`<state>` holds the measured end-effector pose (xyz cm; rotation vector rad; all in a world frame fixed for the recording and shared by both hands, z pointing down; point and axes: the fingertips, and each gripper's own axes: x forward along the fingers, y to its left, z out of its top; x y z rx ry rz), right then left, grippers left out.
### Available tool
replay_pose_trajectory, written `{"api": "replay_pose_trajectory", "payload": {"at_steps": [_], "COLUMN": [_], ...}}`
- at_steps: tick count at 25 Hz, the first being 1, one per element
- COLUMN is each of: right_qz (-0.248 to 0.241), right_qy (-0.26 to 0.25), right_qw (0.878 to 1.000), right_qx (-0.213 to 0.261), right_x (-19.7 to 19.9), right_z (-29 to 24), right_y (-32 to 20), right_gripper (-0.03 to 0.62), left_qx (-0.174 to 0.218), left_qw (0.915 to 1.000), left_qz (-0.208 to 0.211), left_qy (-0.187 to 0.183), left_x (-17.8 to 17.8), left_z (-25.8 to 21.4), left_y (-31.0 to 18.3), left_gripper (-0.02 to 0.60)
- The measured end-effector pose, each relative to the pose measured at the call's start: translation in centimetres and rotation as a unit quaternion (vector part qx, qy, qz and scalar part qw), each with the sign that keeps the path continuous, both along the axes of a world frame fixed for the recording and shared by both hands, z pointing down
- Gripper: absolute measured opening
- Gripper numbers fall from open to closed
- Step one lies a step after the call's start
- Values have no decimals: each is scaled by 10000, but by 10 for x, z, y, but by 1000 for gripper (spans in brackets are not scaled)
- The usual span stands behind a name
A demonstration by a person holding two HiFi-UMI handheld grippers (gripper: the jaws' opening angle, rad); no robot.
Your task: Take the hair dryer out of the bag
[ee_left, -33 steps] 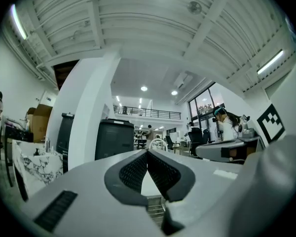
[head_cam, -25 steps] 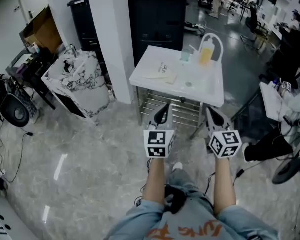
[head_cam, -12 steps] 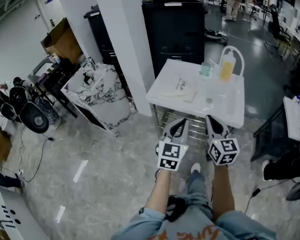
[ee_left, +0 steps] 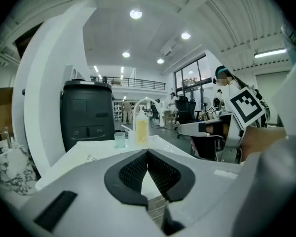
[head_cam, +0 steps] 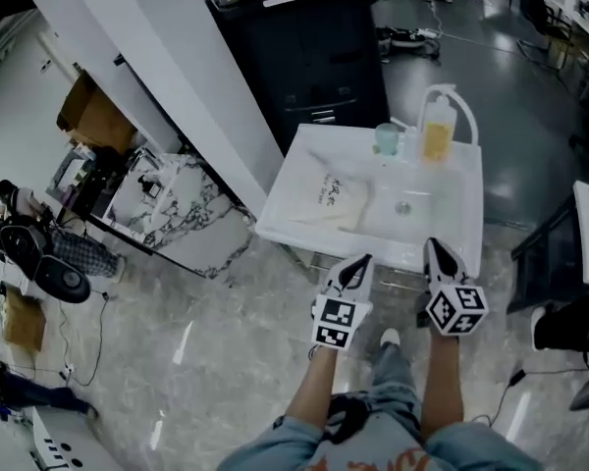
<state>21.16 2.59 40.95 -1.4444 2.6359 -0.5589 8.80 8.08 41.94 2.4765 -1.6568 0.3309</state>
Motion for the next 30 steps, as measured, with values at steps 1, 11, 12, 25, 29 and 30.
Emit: {"api": "replay_pose_trajectory", "payload": {"at_steps": [1,11,12,25,29,30], "right_qz": [8,-147,-251,-1094,-1237,-1292], "right_qy": [-42,-238,-204,331,377,414], "right_qw": [10000,9994,9992,9924,9902,9888], "right_qx": [-32,-192,-237,-465,-523,-616], "right_x": [5,26,19,-77,-107,-114], "right_z": [0,-13,-10,19,32,41], "right_y": [-17,-141,-145,-210,-226,-224], "right_gripper": [-5,-5,-6,-5,-6,-5], "left_qx": [-13,-185,-237,-696,-823,-919], "left_qw": [10000,9997,9994,9935,9937,9928], "left_qz": [59,-143,-236,-866,-475,-430], "left_qy": [-13,-60,6,-255,-592,-640], "left_x": [6,-4,-13,-120,-118,-120], "left_z": [-1,-11,-9,27,42,49], "left_y": [-18,-131,-134,-208,-231,-230], "left_gripper": [2,2,2,2,2,2]}}
